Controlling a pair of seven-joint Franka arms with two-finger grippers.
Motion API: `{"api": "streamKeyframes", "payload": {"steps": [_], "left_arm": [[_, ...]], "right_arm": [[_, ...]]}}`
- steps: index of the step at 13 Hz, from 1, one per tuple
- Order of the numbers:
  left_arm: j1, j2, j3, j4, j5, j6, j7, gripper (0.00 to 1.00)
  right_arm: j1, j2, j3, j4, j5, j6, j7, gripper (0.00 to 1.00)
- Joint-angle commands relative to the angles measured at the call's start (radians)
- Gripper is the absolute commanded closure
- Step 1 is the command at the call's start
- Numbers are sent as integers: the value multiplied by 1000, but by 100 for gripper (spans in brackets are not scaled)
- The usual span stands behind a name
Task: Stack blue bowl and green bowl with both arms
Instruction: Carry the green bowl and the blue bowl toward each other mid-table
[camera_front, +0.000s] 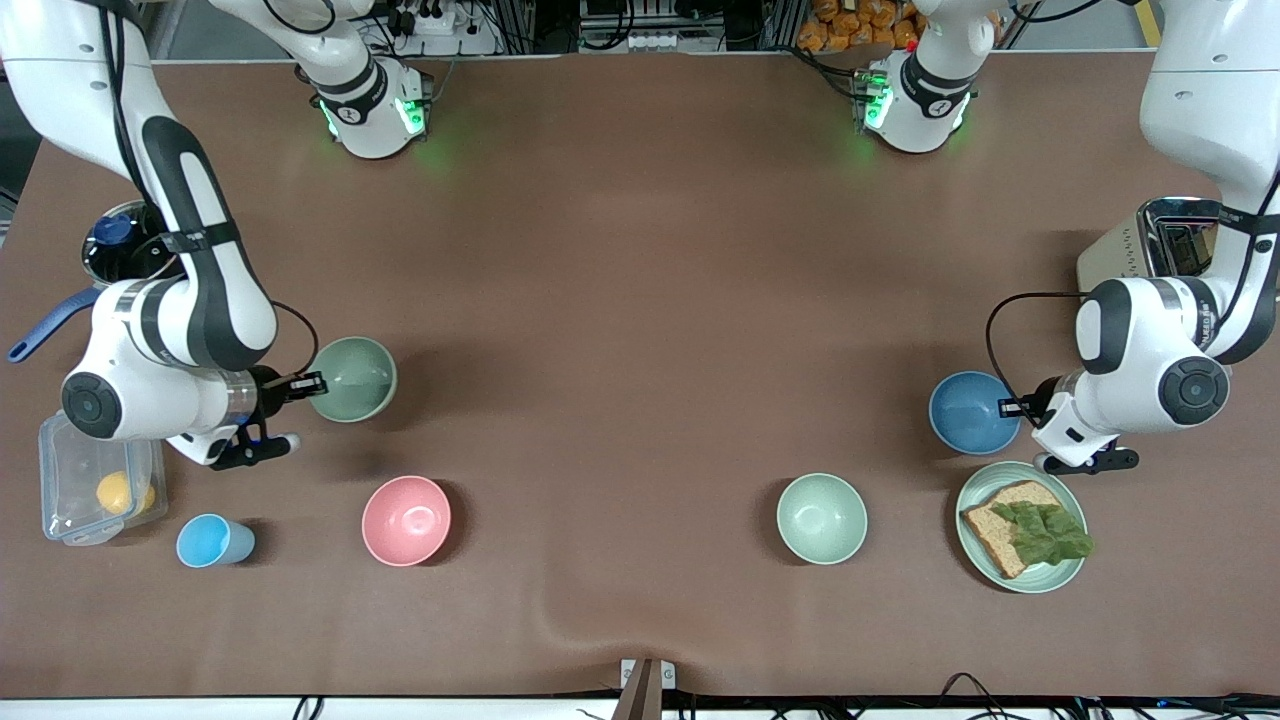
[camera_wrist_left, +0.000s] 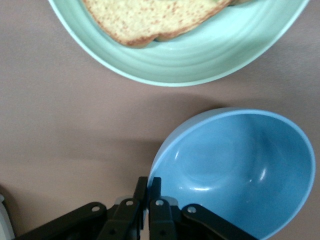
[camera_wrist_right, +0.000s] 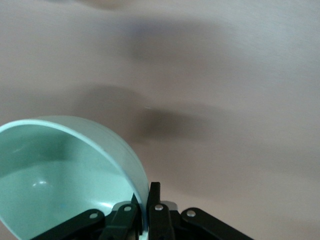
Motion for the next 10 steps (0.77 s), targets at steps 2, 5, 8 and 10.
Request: {"api": "streamKeyframes", "payload": {"steps": [2,5,8,10], "left_arm": [[0,-43,-40,-10,13,-33,-63,100],[2,-63,-52,-5,13,-52,-62,100],[-1,-89,-67,-2,14,-61,-62,100],[-1,-89,-90,47,16,-125,-76,100]], "right_arm": [[121,-4,22,46,105,-11,170,100],[278,21,19,68,165,99,446,100],[447,56,19,70,165,239,736,100],[545,105,19,82,165,355,899,100]]}}
